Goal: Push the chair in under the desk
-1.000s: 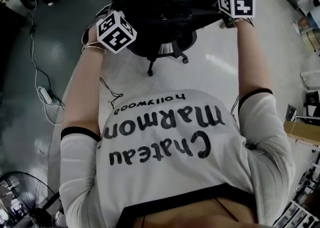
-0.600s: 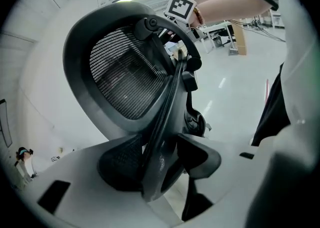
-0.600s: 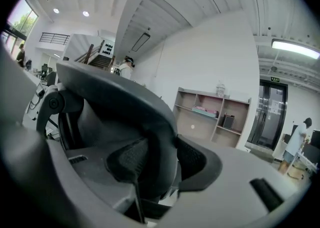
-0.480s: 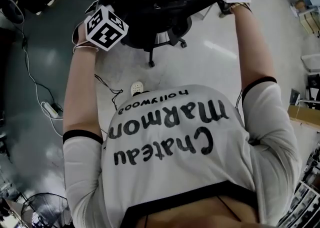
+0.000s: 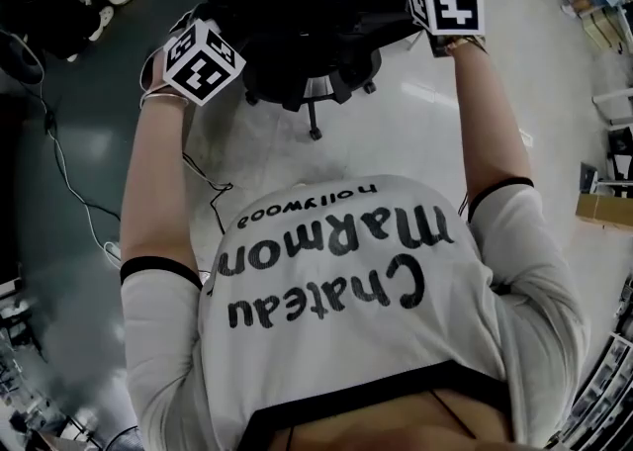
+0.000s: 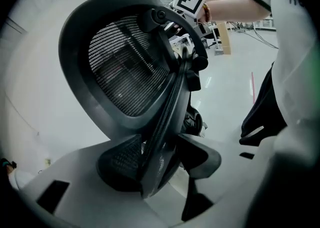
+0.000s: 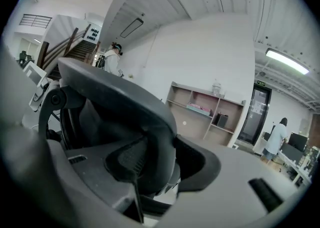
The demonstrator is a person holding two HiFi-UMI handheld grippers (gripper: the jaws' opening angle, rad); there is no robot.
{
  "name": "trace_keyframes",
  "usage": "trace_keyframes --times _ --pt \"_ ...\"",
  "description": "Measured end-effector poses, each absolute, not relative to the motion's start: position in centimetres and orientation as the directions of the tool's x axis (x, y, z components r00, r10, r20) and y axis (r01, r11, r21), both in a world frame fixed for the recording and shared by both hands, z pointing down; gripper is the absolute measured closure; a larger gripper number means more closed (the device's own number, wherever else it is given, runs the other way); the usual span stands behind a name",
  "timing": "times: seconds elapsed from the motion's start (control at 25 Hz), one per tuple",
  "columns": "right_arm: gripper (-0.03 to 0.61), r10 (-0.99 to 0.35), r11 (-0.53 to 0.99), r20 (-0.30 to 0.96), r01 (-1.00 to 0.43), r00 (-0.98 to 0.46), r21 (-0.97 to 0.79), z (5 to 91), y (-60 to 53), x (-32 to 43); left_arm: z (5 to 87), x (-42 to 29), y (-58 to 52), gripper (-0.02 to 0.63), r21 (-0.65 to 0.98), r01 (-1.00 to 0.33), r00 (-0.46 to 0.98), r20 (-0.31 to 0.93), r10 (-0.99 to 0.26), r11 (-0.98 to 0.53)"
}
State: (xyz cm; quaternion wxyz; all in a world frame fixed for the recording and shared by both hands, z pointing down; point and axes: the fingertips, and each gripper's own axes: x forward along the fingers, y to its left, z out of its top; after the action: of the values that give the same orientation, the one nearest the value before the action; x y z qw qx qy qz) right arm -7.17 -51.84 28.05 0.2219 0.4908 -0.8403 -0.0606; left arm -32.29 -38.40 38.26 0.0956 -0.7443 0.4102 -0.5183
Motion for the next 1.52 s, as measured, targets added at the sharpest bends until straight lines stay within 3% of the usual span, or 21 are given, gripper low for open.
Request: trace_keyframes --times 0.32,0.44,0.92,1.24,1.52 --pt "0.4 -0.896 0.425 0.275 -0.855 -0.35 0.297 28.2 -50.4 -6.4 37.9 -33.2 -40.9 0.382 -0.577 -0.414 0.208 0.692 -0.691 -0.704" --pt "0.399 -0.899 0.419 0.276 -0.852 -0.34 0.313 28.3 -50.0 -9.3 38.2 -36.4 -42.2 0.379 -0.579 -0.388 0.233 0.691 -0.684 -0.717" --pt "0.403 -0.846 0.518 0.3 -0.81 -0.44 0.274 28.3 -48.7 -14.3 38.5 -42.3 -46.3 0.345 -0.605 -0.36 0.186 0.699 -0.69 -0.71" --pt "0.411 -0.757 0.649 0.347 -0.701 -0.554 0.296 28.0 -48.7 -16.7 38.4 -45.2 -48.7 0.341 -0.575 -0.351 0.17 0.737 -0.654 -0.739" --pt "0.418 -0.758 0.645 0.391 -0.687 -0.522 0.335 28.0 -48.7 -18.7 38.3 -47.2 -50.3 0.336 -0.539 -0.327 0.183 0.77 -0.611 -0.777"
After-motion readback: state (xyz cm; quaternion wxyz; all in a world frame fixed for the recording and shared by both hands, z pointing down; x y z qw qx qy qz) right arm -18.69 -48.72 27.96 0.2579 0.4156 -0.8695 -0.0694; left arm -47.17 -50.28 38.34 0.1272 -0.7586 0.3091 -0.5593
